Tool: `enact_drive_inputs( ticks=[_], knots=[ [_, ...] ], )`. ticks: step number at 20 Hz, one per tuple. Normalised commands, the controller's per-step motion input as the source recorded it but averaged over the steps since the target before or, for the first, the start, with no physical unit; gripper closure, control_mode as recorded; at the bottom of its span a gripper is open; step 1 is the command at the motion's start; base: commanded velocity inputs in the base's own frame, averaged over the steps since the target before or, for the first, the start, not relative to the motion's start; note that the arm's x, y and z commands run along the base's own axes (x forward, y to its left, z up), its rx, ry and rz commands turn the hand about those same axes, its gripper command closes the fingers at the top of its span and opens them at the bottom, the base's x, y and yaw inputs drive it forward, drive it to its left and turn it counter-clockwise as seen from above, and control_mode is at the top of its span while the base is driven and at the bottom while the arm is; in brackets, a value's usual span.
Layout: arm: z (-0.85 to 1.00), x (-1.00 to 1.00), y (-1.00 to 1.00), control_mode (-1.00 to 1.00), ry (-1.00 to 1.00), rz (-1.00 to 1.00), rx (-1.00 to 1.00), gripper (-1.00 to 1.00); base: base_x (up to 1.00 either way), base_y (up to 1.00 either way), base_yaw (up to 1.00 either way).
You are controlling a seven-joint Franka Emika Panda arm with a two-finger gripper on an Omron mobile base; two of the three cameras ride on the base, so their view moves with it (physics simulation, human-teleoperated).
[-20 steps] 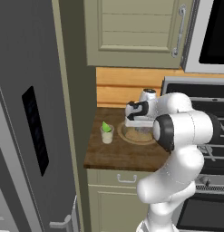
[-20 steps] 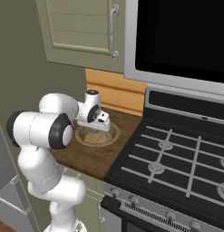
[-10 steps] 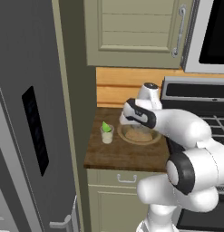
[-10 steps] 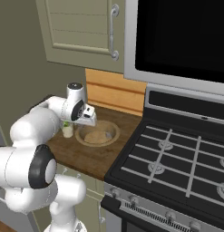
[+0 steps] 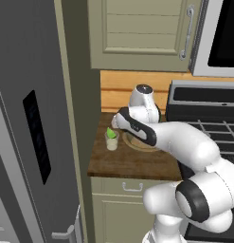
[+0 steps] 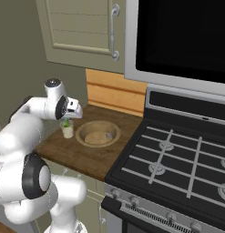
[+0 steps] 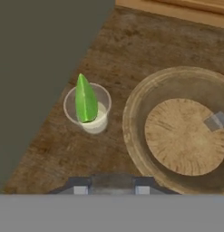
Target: Grab a lemon wedge from the fridge and one ice cube from the ice bowl, and put them in the glass of lemonade.
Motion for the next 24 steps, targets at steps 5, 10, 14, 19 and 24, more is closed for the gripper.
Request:
enact_drive_inputs(
  ticks=[5, 10, 14, 19, 24],
  knots=[
    [-0.1, 0.17, 0.41, -1.0, -0.03, 0.0, -0.09, 1.0, 0.0, 0.0, 0.0],
    [0.0, 0.11, 0.14, -1.0, 0.0, 0.0, -0.02, 1.0, 0.0, 0.0, 0.0],
    [0.0, 0.34, -0.03, -1.0, -0.03, 0.02, 0.0, 1.0, 0.0, 0.0, 0.0],
    [0.0, 0.14, 0.0, -1.0, -0.09, 0.02, 0.0, 1.0, 0.0, 0.0, 0.0],
    [0.06, -0.05, 0.09, -1.0, -0.18, 0.01, 0.0, 1.0, 0.0, 0.0, 0.0]
  ],
)
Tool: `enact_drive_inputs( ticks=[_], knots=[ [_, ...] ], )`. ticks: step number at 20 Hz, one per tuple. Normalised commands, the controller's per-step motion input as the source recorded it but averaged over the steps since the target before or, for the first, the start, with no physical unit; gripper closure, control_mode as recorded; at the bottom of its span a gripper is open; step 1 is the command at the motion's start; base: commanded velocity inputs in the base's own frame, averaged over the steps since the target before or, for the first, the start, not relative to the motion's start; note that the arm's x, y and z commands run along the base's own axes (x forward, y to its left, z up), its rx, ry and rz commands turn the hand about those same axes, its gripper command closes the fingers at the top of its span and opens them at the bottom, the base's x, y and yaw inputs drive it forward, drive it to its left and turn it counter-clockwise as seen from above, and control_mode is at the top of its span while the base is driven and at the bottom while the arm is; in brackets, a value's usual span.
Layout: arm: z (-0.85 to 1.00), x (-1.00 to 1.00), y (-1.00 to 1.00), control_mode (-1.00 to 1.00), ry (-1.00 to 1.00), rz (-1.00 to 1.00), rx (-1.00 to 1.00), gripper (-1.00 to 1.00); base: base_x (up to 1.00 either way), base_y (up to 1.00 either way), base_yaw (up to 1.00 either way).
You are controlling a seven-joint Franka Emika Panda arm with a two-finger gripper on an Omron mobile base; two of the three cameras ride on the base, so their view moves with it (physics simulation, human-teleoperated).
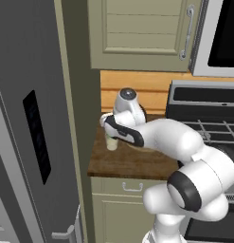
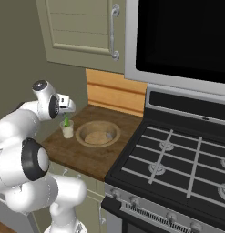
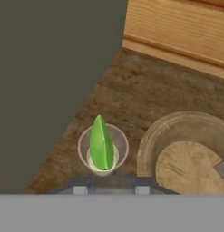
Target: Grab a lemon wedge from the fridge and one ice cube from the ice bowl, and put them in the glass of lemonade.
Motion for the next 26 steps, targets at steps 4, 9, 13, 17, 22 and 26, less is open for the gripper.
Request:
enact_drive_inputs(
  ticks=[4, 9, 13, 17, 22, 26],
  knots=[
    [0.03, 0.11, 0.0, -1.0, -0.02, 0.01, 0.0, 1.0, 0.0, 0.0, 0.0],
    [-0.04, 0.05, 0.0, -1.0, 0.28, 0.0, 0.0, 1.0, 0.0, 0.0, 0.0],
    [-0.04, 0.0, 0.0, -1.0, 0.19, 0.0, 0.0, 1.0, 0.0, 0.0, 0.0],
    [0.0, 0.1, 0.0, -1.0, 0.08, 0.0, 0.0, 1.0, 0.0, 0.0, 0.0],
    [0.03, 0.55, 0.0, -1.0, 0.11, 0.0, -0.01, 1.0, 0.0, 0.0, 0.0],
    [0.0, 0.18, 0.0, -1.0, 0.09, 0.0, 0.0, 1.0, 0.0, 0.0, 0.0]
  ],
)
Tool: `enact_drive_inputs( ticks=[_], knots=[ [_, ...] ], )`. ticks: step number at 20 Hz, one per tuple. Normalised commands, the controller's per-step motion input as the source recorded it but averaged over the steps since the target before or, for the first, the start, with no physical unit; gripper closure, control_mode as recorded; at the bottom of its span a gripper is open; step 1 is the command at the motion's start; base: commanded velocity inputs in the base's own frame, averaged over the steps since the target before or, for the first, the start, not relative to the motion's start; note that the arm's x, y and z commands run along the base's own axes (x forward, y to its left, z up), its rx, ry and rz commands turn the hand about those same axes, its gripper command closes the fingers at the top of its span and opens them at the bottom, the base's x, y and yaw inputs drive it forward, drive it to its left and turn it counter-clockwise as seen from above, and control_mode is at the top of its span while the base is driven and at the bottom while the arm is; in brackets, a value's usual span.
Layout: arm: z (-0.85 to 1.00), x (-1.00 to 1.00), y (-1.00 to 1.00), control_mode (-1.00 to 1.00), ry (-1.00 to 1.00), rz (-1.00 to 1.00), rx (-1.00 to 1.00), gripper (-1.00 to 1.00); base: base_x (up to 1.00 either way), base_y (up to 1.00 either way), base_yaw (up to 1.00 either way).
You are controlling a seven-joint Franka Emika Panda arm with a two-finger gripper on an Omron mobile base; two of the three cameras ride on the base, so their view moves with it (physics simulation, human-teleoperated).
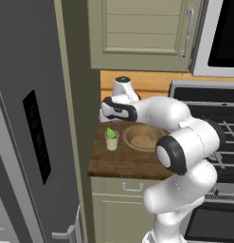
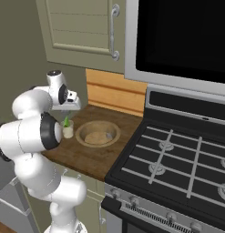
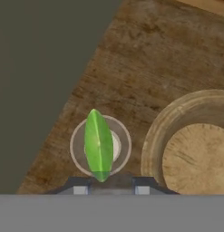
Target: Grab a lemon wedge from the fridge and one ice cube from the ice bowl, and put them in the glass of lemonade.
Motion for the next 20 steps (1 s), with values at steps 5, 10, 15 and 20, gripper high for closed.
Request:
enact_drive_inputs(
  ticks=[5, 10, 15, 20],
  knots=[
    [0.0, 0.06, 0.01, -1.0, 0.12, 0.0, 0.0, 1.0, 0.0, 0.0, 0.0],
    [0.0, 0.22, 0.0, -1.0, 0.09, 0.0, 0.0, 1.0, 0.0, 0.0, 0.0],
    [-0.09, 0.07, 0.0, -1.0, 0.02, 0.0, 0.0, 1.0, 0.0, 0.0, 0.0],
    [-0.34, 0.03, 0.0, -1.0, 0.0, 0.0, 0.0, 1.0, 0.0, 0.0, 0.0]
  ],
)
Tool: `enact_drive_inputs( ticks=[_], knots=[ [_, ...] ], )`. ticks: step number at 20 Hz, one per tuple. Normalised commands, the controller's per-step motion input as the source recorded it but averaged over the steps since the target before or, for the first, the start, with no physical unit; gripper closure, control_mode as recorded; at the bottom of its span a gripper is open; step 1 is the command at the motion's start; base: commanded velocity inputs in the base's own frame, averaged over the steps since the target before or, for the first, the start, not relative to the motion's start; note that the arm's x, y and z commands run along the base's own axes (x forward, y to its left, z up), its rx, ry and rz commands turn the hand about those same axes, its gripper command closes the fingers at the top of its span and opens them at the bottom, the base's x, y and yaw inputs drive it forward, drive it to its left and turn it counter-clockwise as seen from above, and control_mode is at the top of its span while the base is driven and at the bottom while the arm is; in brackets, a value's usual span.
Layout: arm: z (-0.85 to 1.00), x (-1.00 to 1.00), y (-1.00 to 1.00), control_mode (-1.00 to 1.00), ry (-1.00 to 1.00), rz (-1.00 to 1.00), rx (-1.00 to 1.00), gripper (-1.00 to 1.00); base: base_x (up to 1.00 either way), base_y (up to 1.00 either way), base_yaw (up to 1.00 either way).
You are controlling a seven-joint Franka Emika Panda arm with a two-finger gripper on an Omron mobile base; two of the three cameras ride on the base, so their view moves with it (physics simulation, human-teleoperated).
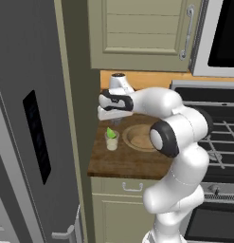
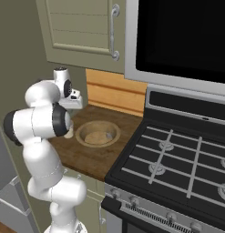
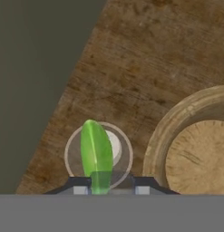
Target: Grab a lemon wedge from the fridge and one ice cube from the ice bowl, and put them in the glass of lemonade.
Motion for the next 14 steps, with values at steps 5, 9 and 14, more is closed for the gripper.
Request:
enact_drive_inputs(
  ticks=[5, 9, 14],
  knots=[
    [-0.22, 0.0, 0.0, -1.0, 0.0, 0.0, 0.0, 1.0, 0.0, 0.0, 0.0],
    [0.0, 0.01, 0.0, -1.0, 0.0, 0.0, 0.0, 1.0, 0.0, 0.0, 0.0],
    [0.0, 0.16, 0.0, -1.0, 0.08, 0.0, 0.0, 1.0, 0.0, 0.0, 0.0]
  ],
)
